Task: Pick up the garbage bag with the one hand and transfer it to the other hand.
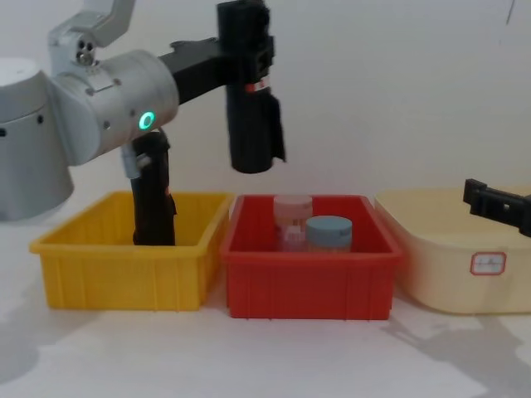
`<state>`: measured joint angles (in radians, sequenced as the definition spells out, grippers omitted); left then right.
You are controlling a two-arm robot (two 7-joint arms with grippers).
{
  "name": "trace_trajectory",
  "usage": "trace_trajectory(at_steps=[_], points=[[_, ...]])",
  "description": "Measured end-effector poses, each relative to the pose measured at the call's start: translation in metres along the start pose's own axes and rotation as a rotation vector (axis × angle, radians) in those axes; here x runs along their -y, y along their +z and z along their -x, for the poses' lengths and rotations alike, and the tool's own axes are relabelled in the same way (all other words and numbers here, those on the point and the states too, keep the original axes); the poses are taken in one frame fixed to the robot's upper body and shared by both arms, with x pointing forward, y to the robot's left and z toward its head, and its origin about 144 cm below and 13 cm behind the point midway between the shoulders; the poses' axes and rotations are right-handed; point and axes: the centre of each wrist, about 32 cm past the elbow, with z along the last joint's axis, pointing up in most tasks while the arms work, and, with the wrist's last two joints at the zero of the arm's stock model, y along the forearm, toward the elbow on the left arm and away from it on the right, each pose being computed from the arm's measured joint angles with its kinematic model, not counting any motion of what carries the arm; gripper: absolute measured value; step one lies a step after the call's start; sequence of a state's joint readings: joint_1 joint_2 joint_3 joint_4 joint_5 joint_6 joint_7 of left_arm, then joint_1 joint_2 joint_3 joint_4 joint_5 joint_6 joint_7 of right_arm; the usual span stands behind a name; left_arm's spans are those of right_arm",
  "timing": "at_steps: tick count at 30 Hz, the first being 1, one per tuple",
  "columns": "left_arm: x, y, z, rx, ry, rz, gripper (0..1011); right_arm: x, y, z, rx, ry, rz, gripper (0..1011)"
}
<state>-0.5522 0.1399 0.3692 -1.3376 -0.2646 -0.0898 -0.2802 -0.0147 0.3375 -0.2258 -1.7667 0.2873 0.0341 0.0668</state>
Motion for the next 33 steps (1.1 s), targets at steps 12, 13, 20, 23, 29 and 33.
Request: trace_trajectory(at_steps=[12, 13, 20, 23, 29, 33], points=[[0.029, 0.0, 0.017, -0.06, -0.175, 0.016, 355, 0.0, 0.0, 0.0, 0.0, 0.0, 0.0, 1001], [0.032, 0.0, 0.019, -0.065, -0.191, 0.018, 355, 0.0, 0.0, 0.0, 0.0, 0.0, 0.0, 1000], [0.051, -0.008, 0.031, -0.111, -0.295, 0.005, 355, 0.0, 0.0, 0.0, 0.0, 0.0, 0.0, 1001], [0.062, -0.013, 0.039, -0.135, -0.352, -0.003, 355, 0.0, 0.0, 0.0, 0.0, 0.0, 0.0, 1000], [0.075, -0.019, 0.047, -0.167, -0.421, -0.015, 355, 0.0, 0.0, 0.0, 0.0, 0.0, 0.0, 1001], [0.08, -0.022, 0.051, -0.18, -0.447, -0.022, 355, 0.0, 0.0, 0.0, 0.0, 0.0, 0.0, 1000]])
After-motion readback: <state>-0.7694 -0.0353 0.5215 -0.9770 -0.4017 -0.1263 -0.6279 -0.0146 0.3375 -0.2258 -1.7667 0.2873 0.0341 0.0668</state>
